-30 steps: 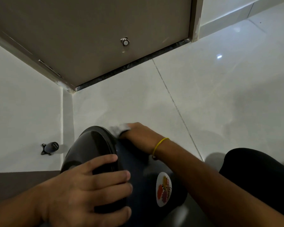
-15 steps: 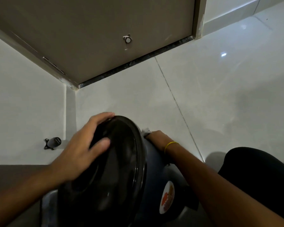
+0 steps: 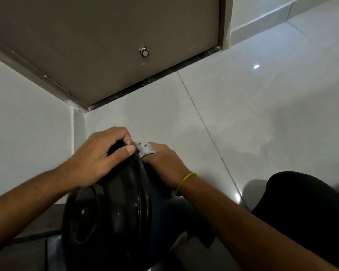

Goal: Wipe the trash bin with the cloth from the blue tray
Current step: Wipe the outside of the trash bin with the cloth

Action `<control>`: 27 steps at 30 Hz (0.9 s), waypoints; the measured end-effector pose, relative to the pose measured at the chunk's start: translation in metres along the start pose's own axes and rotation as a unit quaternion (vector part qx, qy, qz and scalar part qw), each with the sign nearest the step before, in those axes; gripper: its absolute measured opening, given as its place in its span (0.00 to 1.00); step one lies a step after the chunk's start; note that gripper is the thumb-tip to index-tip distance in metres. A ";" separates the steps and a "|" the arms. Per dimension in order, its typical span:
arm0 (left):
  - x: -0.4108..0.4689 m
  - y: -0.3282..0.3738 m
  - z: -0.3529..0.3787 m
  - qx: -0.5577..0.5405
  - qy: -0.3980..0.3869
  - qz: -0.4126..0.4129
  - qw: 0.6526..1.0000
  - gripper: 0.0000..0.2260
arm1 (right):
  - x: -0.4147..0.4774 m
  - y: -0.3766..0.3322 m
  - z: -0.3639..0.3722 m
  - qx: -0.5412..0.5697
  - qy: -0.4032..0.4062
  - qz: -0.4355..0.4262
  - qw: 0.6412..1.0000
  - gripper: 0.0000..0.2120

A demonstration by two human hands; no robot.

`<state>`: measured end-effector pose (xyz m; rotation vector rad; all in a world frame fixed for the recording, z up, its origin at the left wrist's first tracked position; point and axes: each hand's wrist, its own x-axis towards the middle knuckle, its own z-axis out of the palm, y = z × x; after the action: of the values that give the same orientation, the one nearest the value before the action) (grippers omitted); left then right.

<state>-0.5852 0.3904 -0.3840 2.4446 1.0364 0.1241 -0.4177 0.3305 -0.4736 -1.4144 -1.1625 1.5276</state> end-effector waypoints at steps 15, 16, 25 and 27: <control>-0.022 0.010 -0.004 0.055 0.030 0.139 0.988 0.14 | -0.001 0.021 -0.005 -0.077 0.003 0.007 0.997 0.23; -0.024 0.011 -0.005 0.057 0.033 0.154 0.986 0.14 | -0.004 0.008 0.003 -0.069 -0.010 -0.037 0.997 0.22; -0.033 0.026 -0.007 0.127 0.016 0.250 0.960 0.30 | 0.012 0.008 -0.037 -0.166 -0.020 -0.066 0.984 0.20; -0.034 0.033 -0.005 0.130 -0.005 0.288 0.949 0.28 | 0.016 0.020 -0.056 -0.209 -0.004 0.030 0.978 0.24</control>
<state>-0.5892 0.3491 -0.3611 2.9199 0.3144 0.1725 -0.3633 0.3460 -0.4970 -1.7290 -1.5206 1.3791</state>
